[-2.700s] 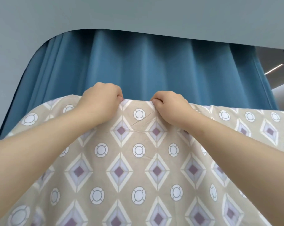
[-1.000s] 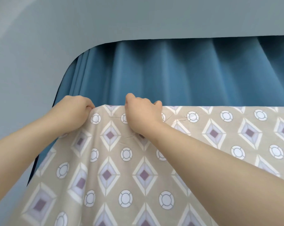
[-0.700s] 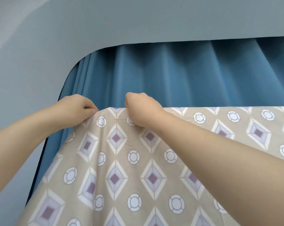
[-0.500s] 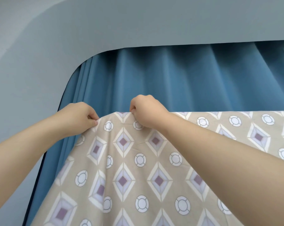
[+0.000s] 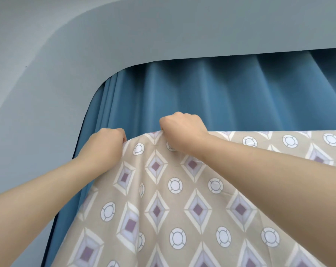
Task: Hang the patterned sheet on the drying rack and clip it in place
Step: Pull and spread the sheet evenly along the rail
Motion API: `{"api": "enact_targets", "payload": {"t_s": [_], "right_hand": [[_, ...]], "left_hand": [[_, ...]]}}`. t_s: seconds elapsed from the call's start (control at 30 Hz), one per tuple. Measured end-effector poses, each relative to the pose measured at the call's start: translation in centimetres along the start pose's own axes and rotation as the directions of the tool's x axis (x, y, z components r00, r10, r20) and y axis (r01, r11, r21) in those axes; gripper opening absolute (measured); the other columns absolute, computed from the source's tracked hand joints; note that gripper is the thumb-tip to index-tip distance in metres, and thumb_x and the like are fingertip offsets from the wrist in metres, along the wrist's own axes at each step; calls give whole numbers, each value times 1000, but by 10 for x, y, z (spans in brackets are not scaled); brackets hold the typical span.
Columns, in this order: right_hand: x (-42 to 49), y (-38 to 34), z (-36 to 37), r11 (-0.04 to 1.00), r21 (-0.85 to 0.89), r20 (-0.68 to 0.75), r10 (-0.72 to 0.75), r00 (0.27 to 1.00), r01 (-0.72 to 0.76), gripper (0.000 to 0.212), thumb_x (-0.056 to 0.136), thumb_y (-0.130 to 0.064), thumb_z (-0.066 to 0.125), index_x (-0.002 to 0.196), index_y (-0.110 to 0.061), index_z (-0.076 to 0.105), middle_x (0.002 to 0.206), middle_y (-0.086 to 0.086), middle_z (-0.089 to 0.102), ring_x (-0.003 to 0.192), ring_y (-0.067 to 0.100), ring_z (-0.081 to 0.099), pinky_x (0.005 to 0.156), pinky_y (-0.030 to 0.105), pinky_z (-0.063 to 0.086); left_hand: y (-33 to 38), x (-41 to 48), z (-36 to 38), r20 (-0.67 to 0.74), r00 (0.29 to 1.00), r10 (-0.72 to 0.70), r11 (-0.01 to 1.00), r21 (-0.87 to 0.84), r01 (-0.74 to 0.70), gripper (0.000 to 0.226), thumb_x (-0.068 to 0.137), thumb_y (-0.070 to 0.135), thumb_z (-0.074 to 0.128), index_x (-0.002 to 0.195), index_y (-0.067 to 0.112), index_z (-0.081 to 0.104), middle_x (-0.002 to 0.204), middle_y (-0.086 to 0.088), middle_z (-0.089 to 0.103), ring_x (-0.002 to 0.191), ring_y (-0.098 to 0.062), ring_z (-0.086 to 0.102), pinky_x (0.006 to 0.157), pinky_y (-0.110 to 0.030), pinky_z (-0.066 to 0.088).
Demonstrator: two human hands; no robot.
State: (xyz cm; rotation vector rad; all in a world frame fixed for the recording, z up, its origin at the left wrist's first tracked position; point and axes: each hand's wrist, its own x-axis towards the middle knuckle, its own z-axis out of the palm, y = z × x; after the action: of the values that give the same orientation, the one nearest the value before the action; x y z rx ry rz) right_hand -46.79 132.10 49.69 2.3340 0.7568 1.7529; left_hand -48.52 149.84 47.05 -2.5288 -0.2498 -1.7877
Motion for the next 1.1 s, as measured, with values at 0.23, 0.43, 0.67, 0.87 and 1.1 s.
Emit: {"api": "enact_targets", "payload": {"t_s": [0.23, 0.43, 0.67, 0.87, 1.1], "right_hand": [[3, -4, 10, 997, 76, -19, 7, 1000, -5, 19, 77, 7, 46, 81, -12, 44, 65, 1, 33, 52, 16, 29, 46, 27, 19], [-2, 5, 13, 995, 96, -10, 43, 999, -41, 28, 77, 7, 47, 99, -8, 55, 65, 0, 33, 54, 18, 30, 46, 27, 21], [-4, 4, 12, 992, 110, -152, 73, 986, -57, 25, 78, 7, 45, 71, -12, 31, 62, -1, 30, 50, 16, 26, 46, 29, 13], [3, -6, 20, 982, 187, -215, 54, 975, -14, 24, 80, 6, 43, 91, -16, 44, 67, -1, 38, 71, 28, 39, 56, 31, 19], [-14, -8, 43, 933, 361, -290, 100, 952, 12, 23, 94, -13, 36, 105, -21, 54, 91, -3, 62, 94, 25, 48, 81, 35, 28]], "left_hand": [[-7, -7, -11, 146, 989, 5, 998, -65, 5, 24, 96, 22, 45, 95, 10, 66, 92, -10, 68, 90, -31, 62, 76, -37, 50], [-1, -2, -2, 46, 997, 66, 994, 88, -70, 17, 89, 6, 49, 90, 11, 66, 82, -10, 67, 78, -31, 63, 63, -34, 51], [-4, 9, -9, -155, 987, 47, 998, 59, -38, 18, 91, 7, 40, 91, 11, 58, 77, -10, 57, 72, -32, 53, 58, -32, 40], [-13, 1, -15, -134, 990, -50, 997, -73, 41, 24, 93, 13, 40, 94, 13, 64, 91, -8, 65, 79, -27, 46, 66, -30, 34], [11, -28, 3, -180, 983, -18, 970, -243, -27, 25, 95, 20, 41, 110, 21, 61, 107, 2, 63, 100, -24, 52, 79, -34, 41]]}}
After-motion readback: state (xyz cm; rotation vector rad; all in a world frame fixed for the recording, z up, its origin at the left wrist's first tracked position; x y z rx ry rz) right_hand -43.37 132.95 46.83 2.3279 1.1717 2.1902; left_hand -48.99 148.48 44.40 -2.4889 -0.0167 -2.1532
